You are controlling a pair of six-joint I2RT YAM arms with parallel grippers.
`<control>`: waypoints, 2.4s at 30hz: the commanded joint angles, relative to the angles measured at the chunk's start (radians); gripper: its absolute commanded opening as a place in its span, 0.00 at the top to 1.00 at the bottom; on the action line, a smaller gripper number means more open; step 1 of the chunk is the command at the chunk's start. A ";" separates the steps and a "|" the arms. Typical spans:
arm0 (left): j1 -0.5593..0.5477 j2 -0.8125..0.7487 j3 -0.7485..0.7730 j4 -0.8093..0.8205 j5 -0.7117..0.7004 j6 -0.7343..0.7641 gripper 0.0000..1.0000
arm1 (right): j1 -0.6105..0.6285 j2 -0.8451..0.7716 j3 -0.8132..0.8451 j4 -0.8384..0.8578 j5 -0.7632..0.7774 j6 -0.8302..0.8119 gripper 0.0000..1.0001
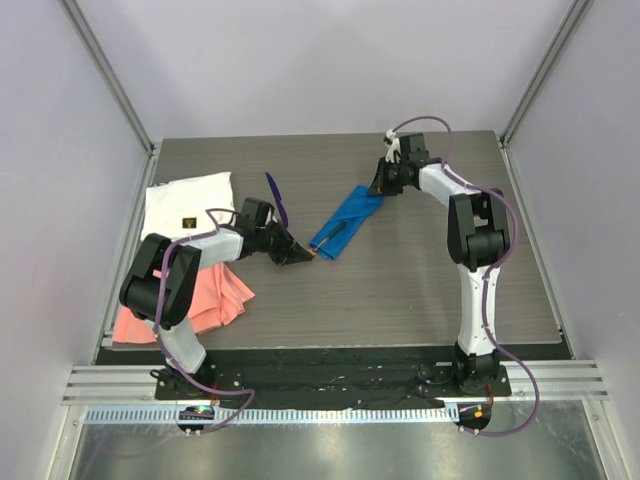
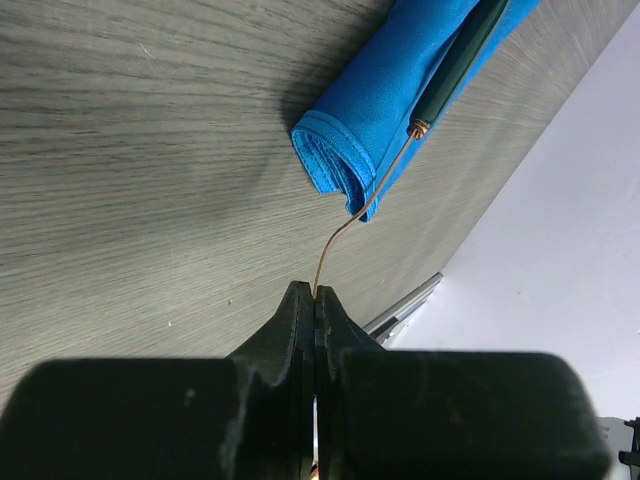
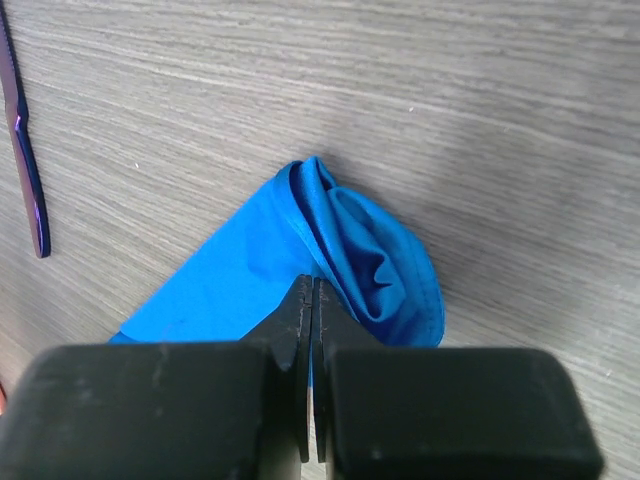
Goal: Fold the napkin into a case and place the utensils inside
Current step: Insert the fork into the folded napkin.
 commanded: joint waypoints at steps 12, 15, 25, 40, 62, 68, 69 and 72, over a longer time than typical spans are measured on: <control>0.010 -0.005 -0.025 0.129 -0.041 -0.036 1.00 | -0.003 0.050 0.057 -0.017 0.029 -0.020 0.99; 0.010 0.007 -0.022 0.155 -0.047 -0.039 1.00 | -0.003 0.058 0.062 -0.025 0.029 -0.020 0.99; 0.007 0.061 -0.011 0.255 -0.041 -0.044 1.00 | -0.003 0.076 0.079 -0.039 0.027 -0.027 0.99; -0.006 0.108 0.135 0.145 -0.032 -0.101 1.00 | -0.003 0.081 0.094 -0.056 0.038 -0.043 0.99; 0.007 0.317 0.492 -0.208 0.057 0.243 1.00 | -0.002 0.090 0.109 -0.066 0.027 -0.046 0.99; 0.011 0.340 0.581 -0.286 0.003 0.330 1.00 | -0.002 0.093 0.111 -0.068 0.029 -0.047 0.99; 0.013 0.349 0.589 -0.289 0.008 0.335 1.00 | -0.002 0.093 0.111 -0.068 0.027 -0.047 0.99; 0.023 0.368 0.610 -0.288 0.028 0.334 1.00 | -0.002 0.093 0.113 -0.068 0.027 -0.047 0.99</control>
